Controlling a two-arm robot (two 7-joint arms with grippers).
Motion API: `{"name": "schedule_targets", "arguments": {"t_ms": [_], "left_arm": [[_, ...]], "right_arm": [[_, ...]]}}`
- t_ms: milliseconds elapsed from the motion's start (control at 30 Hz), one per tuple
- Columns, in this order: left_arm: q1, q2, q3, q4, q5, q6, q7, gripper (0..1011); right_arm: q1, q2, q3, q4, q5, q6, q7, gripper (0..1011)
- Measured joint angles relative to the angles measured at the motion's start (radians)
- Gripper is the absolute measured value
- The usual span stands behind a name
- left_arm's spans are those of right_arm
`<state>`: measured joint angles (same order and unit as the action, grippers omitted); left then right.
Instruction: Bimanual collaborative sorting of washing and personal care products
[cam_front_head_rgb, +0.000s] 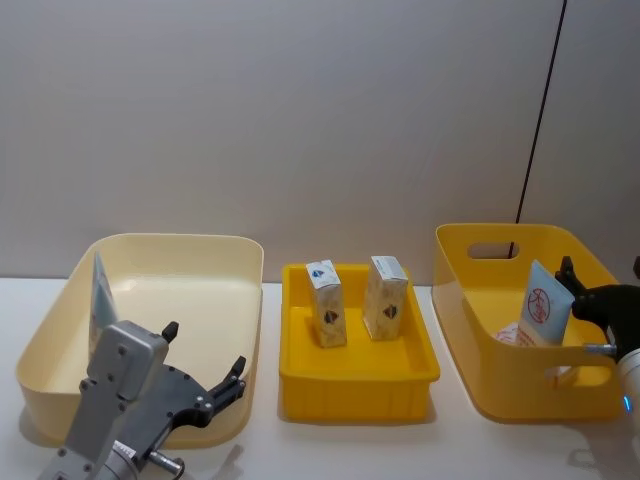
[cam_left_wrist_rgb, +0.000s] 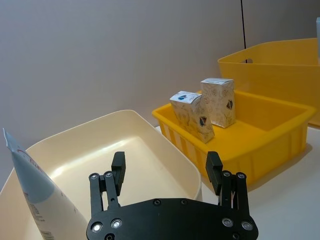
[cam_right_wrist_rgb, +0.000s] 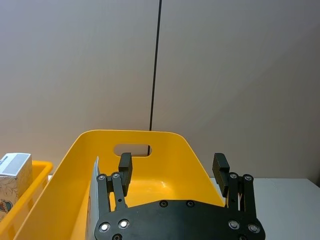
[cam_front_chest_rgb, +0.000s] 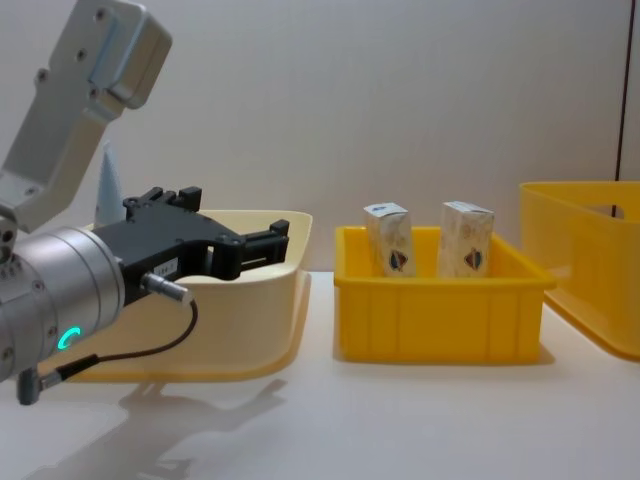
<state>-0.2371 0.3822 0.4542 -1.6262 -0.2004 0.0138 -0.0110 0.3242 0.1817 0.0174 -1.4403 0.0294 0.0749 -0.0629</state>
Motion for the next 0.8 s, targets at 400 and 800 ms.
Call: {"name": "schedule_targets", "arguments": {"t_ms": [400, 800], "left_arm": [[0.0, 0.0, 0.0, 0.0, 0.0, 0.0, 0.0, 1003], [0.0, 0.0, 0.0, 0.0, 0.0, 0.0, 0.0, 1003]], "right_arm": [[-0.028, -0.003, 0.023, -0.052, 0.013, -0.04, 0.014, 1001], [-0.082, -0.003, 0.053, -0.167, 0.04, -0.099, 0.045, 1001]]}}
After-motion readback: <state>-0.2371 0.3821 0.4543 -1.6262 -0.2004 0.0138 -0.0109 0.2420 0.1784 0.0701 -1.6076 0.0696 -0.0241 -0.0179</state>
